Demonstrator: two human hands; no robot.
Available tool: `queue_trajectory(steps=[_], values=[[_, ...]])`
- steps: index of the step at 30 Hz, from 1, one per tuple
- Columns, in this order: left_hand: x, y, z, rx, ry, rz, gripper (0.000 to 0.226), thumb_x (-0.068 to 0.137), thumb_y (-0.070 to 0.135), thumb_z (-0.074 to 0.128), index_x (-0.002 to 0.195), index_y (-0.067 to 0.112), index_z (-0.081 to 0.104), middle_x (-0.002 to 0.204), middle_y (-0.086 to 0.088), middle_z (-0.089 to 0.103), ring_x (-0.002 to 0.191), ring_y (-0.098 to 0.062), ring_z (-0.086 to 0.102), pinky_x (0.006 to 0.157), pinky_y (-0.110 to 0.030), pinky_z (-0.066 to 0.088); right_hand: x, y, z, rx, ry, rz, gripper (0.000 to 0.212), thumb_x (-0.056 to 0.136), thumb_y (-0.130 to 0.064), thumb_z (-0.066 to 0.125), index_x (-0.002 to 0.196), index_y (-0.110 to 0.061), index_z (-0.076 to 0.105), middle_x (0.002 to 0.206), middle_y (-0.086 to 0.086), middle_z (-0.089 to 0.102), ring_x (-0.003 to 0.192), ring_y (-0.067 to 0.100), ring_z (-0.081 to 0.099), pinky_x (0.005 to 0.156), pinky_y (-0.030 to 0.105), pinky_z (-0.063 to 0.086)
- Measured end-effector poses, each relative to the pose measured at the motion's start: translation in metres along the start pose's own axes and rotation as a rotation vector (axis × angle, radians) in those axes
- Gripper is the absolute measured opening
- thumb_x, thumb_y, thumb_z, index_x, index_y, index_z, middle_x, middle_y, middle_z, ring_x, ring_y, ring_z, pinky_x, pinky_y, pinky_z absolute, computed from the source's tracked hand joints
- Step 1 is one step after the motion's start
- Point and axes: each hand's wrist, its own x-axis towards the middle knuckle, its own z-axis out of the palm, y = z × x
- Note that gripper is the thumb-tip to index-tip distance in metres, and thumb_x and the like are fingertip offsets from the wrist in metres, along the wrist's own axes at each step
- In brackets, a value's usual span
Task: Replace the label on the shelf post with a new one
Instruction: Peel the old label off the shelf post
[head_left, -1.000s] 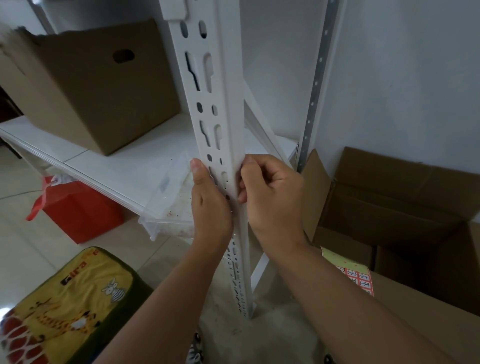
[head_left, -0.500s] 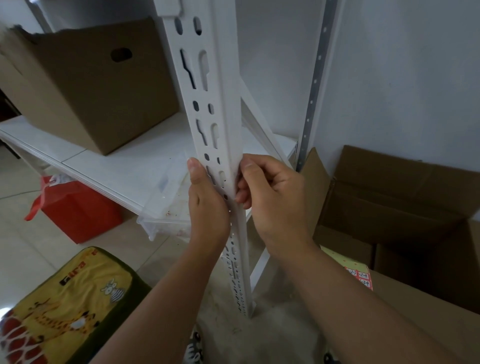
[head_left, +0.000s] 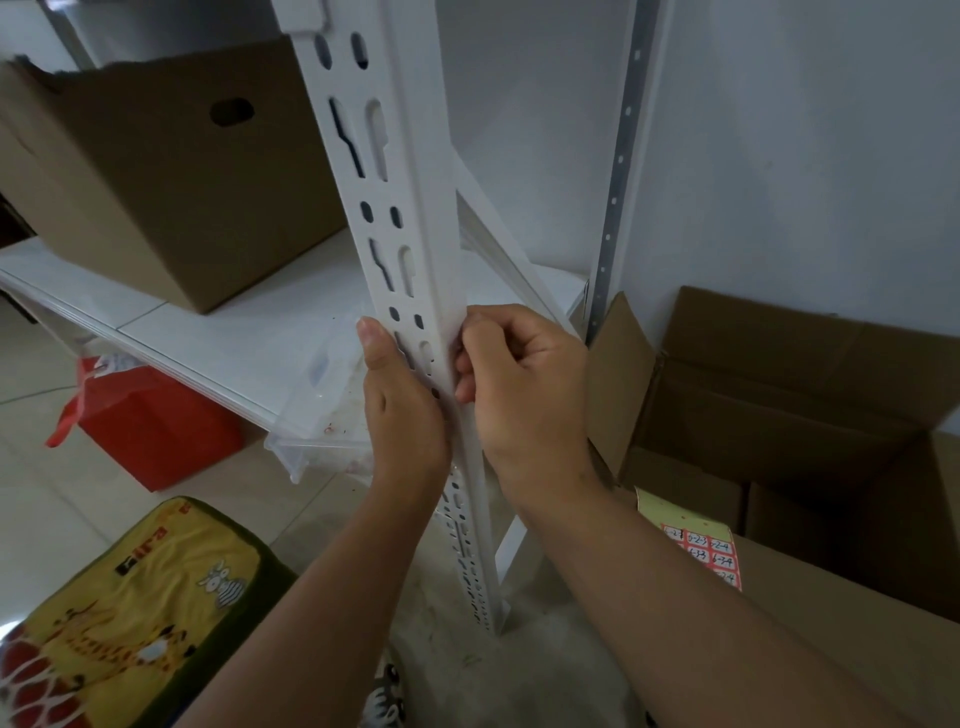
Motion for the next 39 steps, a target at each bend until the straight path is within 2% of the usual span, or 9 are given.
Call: queue_trajectory(steps=[7, 11, 16, 18, 21, 24, 27, 32, 39], values=[[0.0, -0.003, 0.001, -0.012, 0.036, 0.016, 0.062, 0.103, 0.047, 0.017, 0.073, 0.031, 0.068, 0.067, 0.007, 0.071, 0.072, -0.007, 0.069, 0.069, -0.025, 0.053, 0.001, -0.001, -0.001, 0.065, 0.002, 0.063, 0.02, 0.088, -0.005, 0.056, 0.071, 0.001, 0.064, 0.051, 0.003, 0.054, 0.044, 0.008, 0.047, 0.049, 0.016, 0.048], [0.0, -0.004, 0.0, -0.002, -0.016, 0.066, 0.071, 0.102, 0.048, 0.014, 0.057, 0.035, 0.067, 0.054, 0.006, 0.062, 0.058, -0.007, 0.063, 0.062, -0.025, 0.053, 0.002, -0.002, -0.003, 0.148, -0.028, 0.146, 0.023, 0.09, -0.006, 0.055, 0.069, -0.001, 0.063, 0.05, -0.001, 0.053, 0.043, 0.008, 0.047, 0.047, 0.015, 0.043], [0.002, -0.006, -0.003, 0.019, -0.042, 0.077, 0.068, 0.102, 0.049, 0.013, 0.065, 0.016, 0.059, 0.05, 0.004, 0.056, 0.052, -0.01, 0.058, 0.058, -0.022, 0.05, 0.004, -0.002, -0.008, 0.318, -0.089, 0.263, 0.02, 0.092, -0.006, 0.055, 0.074, -0.005, 0.066, 0.053, 0.001, 0.054, 0.044, 0.01, 0.048, 0.044, 0.018, 0.042], [0.001, -0.005, -0.004, 0.036, -0.048, 0.081, 0.066, 0.102, 0.047, 0.013, 0.067, 0.016, 0.058, 0.05, 0.004, 0.057, 0.052, -0.009, 0.059, 0.057, -0.021, 0.05, 0.002, 0.0, -0.011, 0.255, -0.116, 0.184, 0.014, 0.093, -0.006, 0.054, 0.09, -0.007, 0.068, 0.057, 0.002, 0.058, 0.047, 0.011, 0.053, 0.047, 0.019, 0.047], [0.0, -0.003, -0.002, 0.032, 0.002, 0.036, 0.056, 0.103, 0.045, 0.015, 0.076, 0.028, 0.061, 0.061, 0.011, 0.068, 0.063, -0.002, 0.067, 0.058, -0.012, 0.051, 0.001, 0.006, -0.016, -0.117, -0.133, -0.142, 0.016, 0.094, -0.012, 0.057, 0.108, -0.012, 0.065, 0.07, -0.007, 0.063, 0.063, 0.007, 0.063, 0.058, 0.015, 0.054], [0.0, -0.003, -0.001, 0.052, -0.003, 0.025, 0.05, 0.101, 0.049, 0.015, 0.088, 0.033, 0.062, 0.082, 0.008, 0.072, 0.081, -0.002, 0.069, 0.068, -0.017, 0.053, 0.006, 0.01, -0.02, -0.396, -0.075, -0.452, 0.015, 0.091, -0.014, 0.061, 0.104, -0.008, 0.068, 0.081, -0.007, 0.066, 0.081, 0.004, 0.061, 0.066, 0.004, 0.049], [-0.001, -0.001, -0.002, 0.06, 0.006, 0.032, 0.05, 0.102, 0.047, 0.015, 0.088, 0.034, 0.061, 0.08, 0.01, 0.071, 0.08, 0.0, 0.069, 0.066, -0.013, 0.052, 0.014, 0.012, -0.026, -0.617, -0.053, -0.699, 0.01, 0.089, -0.013, 0.064, 0.092, -0.005, 0.07, 0.08, 0.003, 0.07, 0.072, 0.008, 0.06, 0.062, 0.009, 0.049], [0.0, 0.0, -0.002, 0.057, -0.008, 0.027, 0.054, 0.102, 0.045, 0.015, 0.086, 0.03, 0.064, 0.075, 0.01, 0.071, 0.077, -0.001, 0.069, 0.065, -0.012, 0.051, 0.023, 0.012, -0.033, -0.779, -0.134, -0.778, 0.012, 0.089, -0.014, 0.059, 0.085, -0.007, 0.068, 0.073, 0.001, 0.067, 0.06, 0.013, 0.059, 0.052, 0.032, 0.05], [0.001, -0.003, -0.002, 0.078, -0.014, 0.008, 0.054, 0.1, 0.051, 0.014, 0.09, 0.031, 0.064, 0.084, 0.007, 0.071, 0.083, -0.002, 0.068, 0.072, -0.018, 0.05, 0.029, 0.006, -0.032, -0.848, -0.149, -0.829, 0.008, 0.086, -0.012, 0.062, 0.08, -0.008, 0.066, 0.065, 0.002, 0.064, 0.054, 0.017, 0.057, 0.049, 0.034, 0.05]])
